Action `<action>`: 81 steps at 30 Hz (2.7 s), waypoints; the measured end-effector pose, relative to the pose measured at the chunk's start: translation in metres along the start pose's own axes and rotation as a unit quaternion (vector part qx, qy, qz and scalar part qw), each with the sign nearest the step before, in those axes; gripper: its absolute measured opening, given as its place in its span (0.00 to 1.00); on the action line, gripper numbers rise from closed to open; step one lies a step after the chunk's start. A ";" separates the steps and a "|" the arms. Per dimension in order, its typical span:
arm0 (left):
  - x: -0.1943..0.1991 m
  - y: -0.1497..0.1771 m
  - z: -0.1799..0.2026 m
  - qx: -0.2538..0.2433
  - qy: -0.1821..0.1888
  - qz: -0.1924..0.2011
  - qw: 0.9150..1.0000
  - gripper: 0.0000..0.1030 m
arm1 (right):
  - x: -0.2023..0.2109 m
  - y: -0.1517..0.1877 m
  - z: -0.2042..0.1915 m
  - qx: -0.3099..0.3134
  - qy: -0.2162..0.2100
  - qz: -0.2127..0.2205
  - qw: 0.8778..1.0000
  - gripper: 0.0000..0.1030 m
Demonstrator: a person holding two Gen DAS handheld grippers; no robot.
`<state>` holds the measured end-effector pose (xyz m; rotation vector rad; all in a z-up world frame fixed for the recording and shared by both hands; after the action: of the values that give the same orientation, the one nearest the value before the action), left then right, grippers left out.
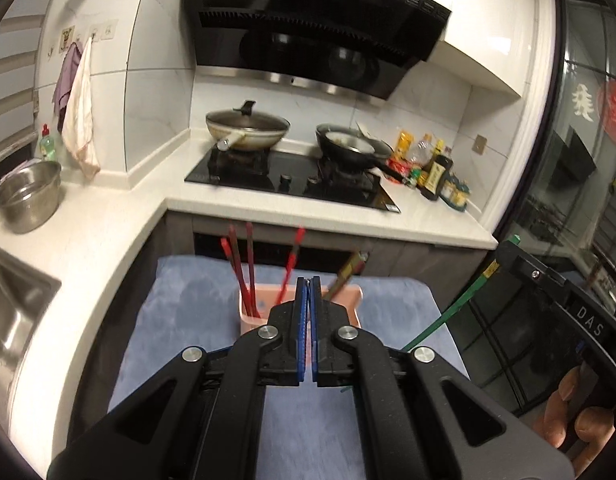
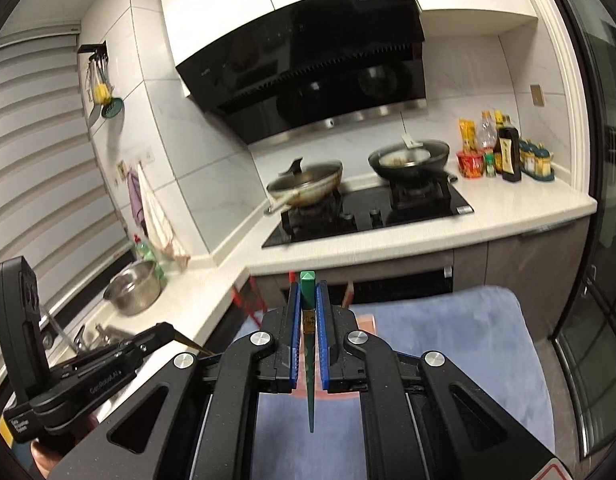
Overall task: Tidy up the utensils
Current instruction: 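Lift and carry the green chopstick and gold spoon over the pink holder, then open both tools to drop the chopstick and spoon into the pink holder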
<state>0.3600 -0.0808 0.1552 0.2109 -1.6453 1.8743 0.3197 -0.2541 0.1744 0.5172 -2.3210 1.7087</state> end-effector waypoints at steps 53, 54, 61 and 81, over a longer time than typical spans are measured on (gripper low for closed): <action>-0.135 0.036 -0.066 0.073 -0.072 -0.093 0.990 0.29 | -0.161 0.028 0.024 0.012 0.037 -0.081 0.996 0.21; -0.133 0.036 -0.065 0.069 -0.074 -0.092 0.991 0.29 | -0.159 0.028 0.024 0.011 0.037 -0.081 0.996 0.22; -0.114 0.039 -0.054 0.041 -0.092 -0.081 0.992 0.30 | -0.141 0.035 0.022 0.017 0.034 -0.086 0.996 0.23; -0.053 0.077 -0.032 -0.012 -0.126 -0.078 0.989 0.38 | -0.062 0.116 0.015 0.021 0.046 -0.139 0.989 0.25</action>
<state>0.3688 -0.0706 0.0574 0.5691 -1.7600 1.7653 0.3310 -0.2283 0.0449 0.7157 -2.0418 1.6156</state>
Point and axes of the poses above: each gripper's, at about its wrist camera, not at the fingertips, and x roughly against the way its jaws point, z to its right, y to its underside, the point moved 7 cm from there along -x, roughly the way its jaws point
